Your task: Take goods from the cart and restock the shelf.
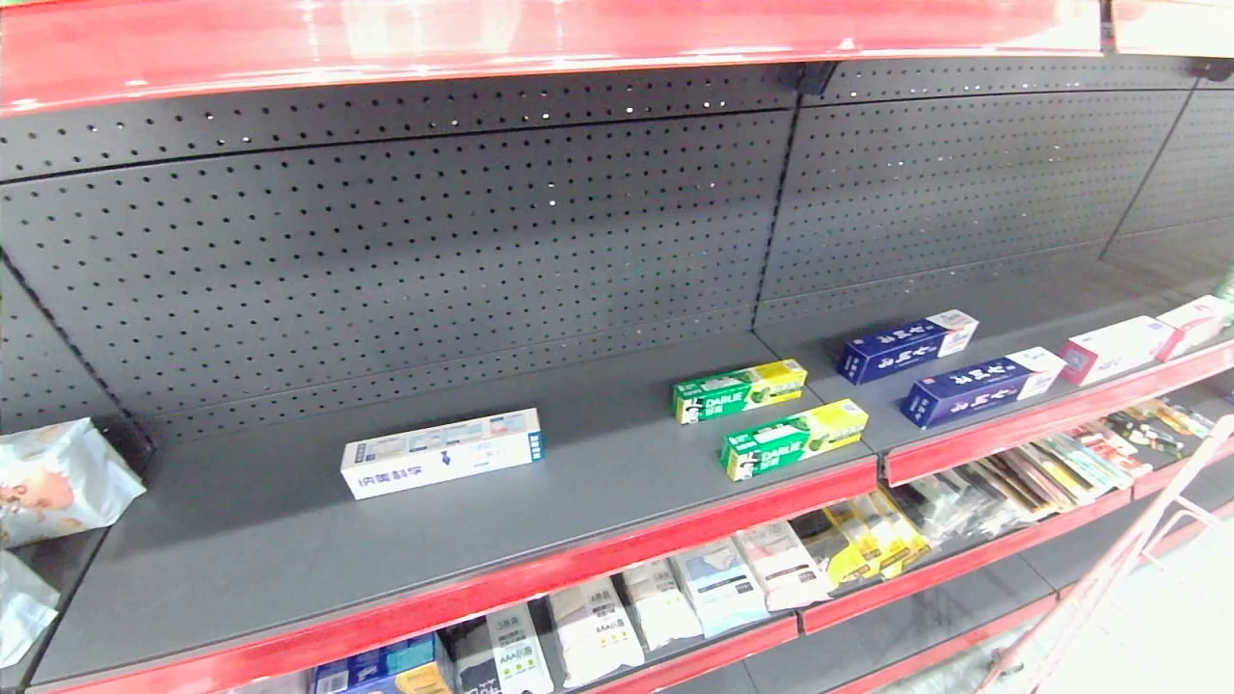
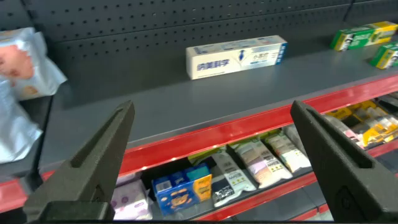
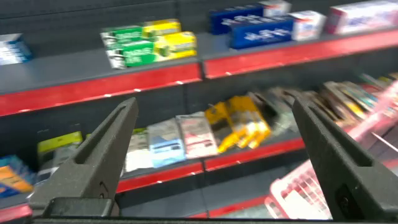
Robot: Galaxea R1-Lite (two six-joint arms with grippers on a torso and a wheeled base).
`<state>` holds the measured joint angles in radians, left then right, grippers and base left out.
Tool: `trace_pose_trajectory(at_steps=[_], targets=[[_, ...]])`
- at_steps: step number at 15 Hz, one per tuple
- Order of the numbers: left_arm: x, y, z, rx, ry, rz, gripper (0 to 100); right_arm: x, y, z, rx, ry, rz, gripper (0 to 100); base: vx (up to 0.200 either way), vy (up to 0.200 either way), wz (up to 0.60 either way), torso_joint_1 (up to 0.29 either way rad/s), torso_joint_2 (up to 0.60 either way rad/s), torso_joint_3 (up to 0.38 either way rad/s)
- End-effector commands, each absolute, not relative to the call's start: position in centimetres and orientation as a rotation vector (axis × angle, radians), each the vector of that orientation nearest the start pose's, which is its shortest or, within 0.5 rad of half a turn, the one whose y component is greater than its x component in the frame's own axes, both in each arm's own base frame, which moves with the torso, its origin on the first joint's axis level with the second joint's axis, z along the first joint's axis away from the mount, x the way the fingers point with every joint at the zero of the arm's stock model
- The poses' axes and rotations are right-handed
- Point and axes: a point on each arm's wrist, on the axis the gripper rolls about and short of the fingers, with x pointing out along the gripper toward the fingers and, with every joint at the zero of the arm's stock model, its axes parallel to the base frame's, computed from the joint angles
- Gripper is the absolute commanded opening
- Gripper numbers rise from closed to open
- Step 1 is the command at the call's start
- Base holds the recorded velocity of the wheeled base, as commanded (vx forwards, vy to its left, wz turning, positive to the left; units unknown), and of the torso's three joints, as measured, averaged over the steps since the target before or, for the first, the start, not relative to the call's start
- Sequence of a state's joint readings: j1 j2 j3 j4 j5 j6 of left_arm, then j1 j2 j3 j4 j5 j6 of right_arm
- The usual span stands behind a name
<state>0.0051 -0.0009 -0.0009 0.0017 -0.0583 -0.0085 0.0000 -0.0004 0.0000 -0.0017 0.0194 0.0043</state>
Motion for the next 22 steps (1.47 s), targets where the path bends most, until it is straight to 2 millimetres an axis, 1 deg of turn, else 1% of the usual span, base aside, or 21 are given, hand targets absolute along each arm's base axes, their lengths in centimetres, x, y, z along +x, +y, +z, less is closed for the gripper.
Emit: trace_pose_trajectory(at_steps=[1,5,8,11,12,13,14,15,16,17,18,19,20,21,22], targets=[[-2.3,-0.1,7.5,-0.009,0.002,-0.052,100,-2.3,0.0,7.6,0.003,-0.002,0.021,100,0.000,0.000,0.00,0.000,0.00,0.000],[-2.3,-0.1,7.5,-0.009,0.002,-0.052,100,-2.3,0.0,7.6,0.003,-0.002,0.021,100,0.000,0.000,0.00,0.000,0.00,0.000],[-2.3,-0.1,7.5,-0.009,0.002,-0.052,100,-2.3,-0.1,7.6,-0.015,-0.003,-0.040,100,0.000,0.000,0.00,0.000,0.00,0.000],[-2.3,-0.1,7.5,-0.009,0.002,-0.052,100,-2.3,-0.1,7.6,-0.024,-0.004,-0.038,100,0.000,0.000,0.00,0.000,0.00,0.000],[-2.3,-0.1,7.6,-0.009,0.000,-0.052,100,-2.5,-0.1,8.6,-0.021,-0.047,-0.043,100,0.000,0.000,0.00,0.000,0.00,0.000],[-2.3,-0.1,7.5,-0.009,0.002,-0.052,100,-2.7,-0.1,12.4,-0.006,-0.087,-0.040,100,0.000,0.000,0.00,0.000,0.00,0.000],[-2.3,-0.1,7.5,-0.009,0.002,-0.052,100,0.4,-0.2,22.8,0.174,-0.080,-0.066,100,0.000,0.000,0.00,0.000,0.00,0.000],[-2.3,-0.1,7.6,-0.009,0.000,-0.052,100,3.0,-0.2,30.9,0.190,-0.086,-0.074,100,0.000,0.000,0.00,0.000,0.00,0.000],[-2.3,-0.1,7.6,-0.009,0.000,-0.054,100,3.7,-0.2,31.2,0.112,-0.014,-0.078,100,0.000,0.000,0.00,0.000,0.00,0.000],[-2.3,-0.1,7.6,-0.009,0.000,-0.054,100,6.5,-0.5,30.2,0.085,0.107,-0.115,100,0.000,0.000,0.00,0.000,0.00,0.000],[-2.3,-0.1,7.6,-0.009,0.000,-0.054,100,9.2,-1.4,29.2,0.100,0.214,-0.218,100,0.000,0.000,0.00,0.000,0.00,0.000],[-2.3,-0.1,7.6,-0.009,0.000,-0.054,100,14.3,-5.0,26.6,0.141,0.416,-0.362,100,0.000,0.000,0.00,0.000,0.00,0.000],[-2.3,-0.1,7.6,-0.009,0.000,-0.054,100,16.6,-7.9,24.3,0.121,0.554,-0.369,100,0.000,0.000,0.00,0.000,0.00,0.000],[-2.3,-0.1,7.5,-0.009,0.002,-0.054,100,18.0,-11.5,20.7,0.047,0.734,-0.332,100,0.000,0.000,0.00,0.000,0.00,0.000],[-2.3,-0.1,7.5,-0.009,0.002,-0.054,100,18.0,-14.7,17.2,-0.044,0.870,-0.257,100,0.000,0.000,0.00,0.000,0.00,0.000]])
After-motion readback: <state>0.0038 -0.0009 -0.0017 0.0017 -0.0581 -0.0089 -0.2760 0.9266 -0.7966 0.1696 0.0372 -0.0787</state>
